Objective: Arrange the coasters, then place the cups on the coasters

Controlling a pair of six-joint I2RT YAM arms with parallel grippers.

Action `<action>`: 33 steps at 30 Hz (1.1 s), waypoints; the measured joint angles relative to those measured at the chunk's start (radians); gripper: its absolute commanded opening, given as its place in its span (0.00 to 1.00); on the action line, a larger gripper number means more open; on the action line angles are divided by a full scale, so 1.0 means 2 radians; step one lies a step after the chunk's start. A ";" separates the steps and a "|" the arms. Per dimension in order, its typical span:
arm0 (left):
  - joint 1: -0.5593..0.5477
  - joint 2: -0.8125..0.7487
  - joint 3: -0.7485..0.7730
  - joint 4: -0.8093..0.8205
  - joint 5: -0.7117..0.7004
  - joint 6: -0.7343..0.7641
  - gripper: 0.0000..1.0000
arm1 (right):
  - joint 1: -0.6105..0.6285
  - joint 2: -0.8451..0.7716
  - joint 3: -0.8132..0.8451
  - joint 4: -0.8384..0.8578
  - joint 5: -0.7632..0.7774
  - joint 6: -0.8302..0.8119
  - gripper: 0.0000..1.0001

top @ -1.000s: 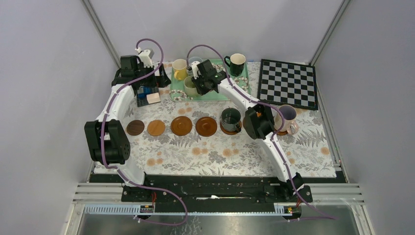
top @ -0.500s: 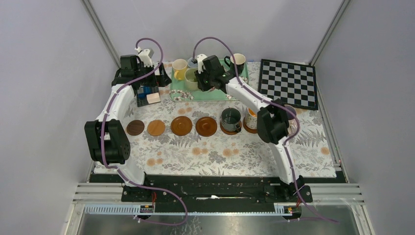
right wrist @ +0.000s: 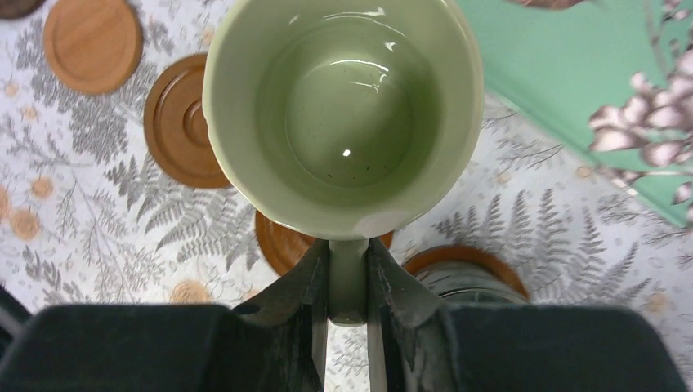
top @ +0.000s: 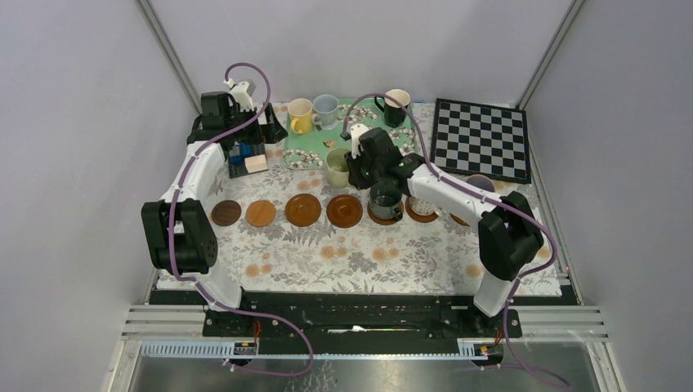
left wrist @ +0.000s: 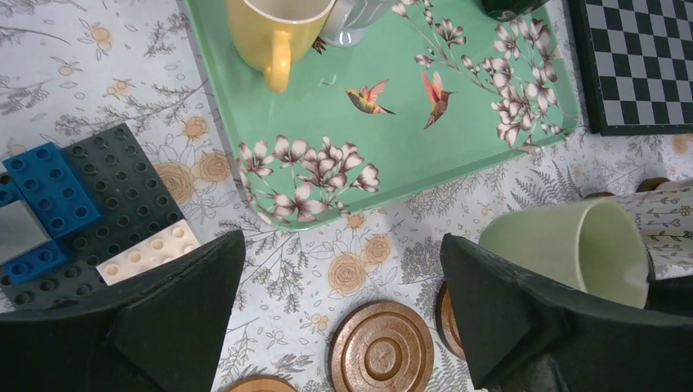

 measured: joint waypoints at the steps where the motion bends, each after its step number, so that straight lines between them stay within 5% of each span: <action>1: 0.000 0.000 -0.002 0.002 0.001 -0.003 0.99 | 0.007 -0.006 -0.013 0.003 0.002 0.002 0.00; 15: 0.000 0.000 -0.023 0.006 0.012 -0.027 0.99 | 0.068 -0.039 -0.109 0.031 0.064 0.036 0.00; 33: 0.000 0.006 -0.038 0.010 0.018 -0.030 0.99 | 0.075 -0.036 -0.113 0.016 0.077 0.087 0.00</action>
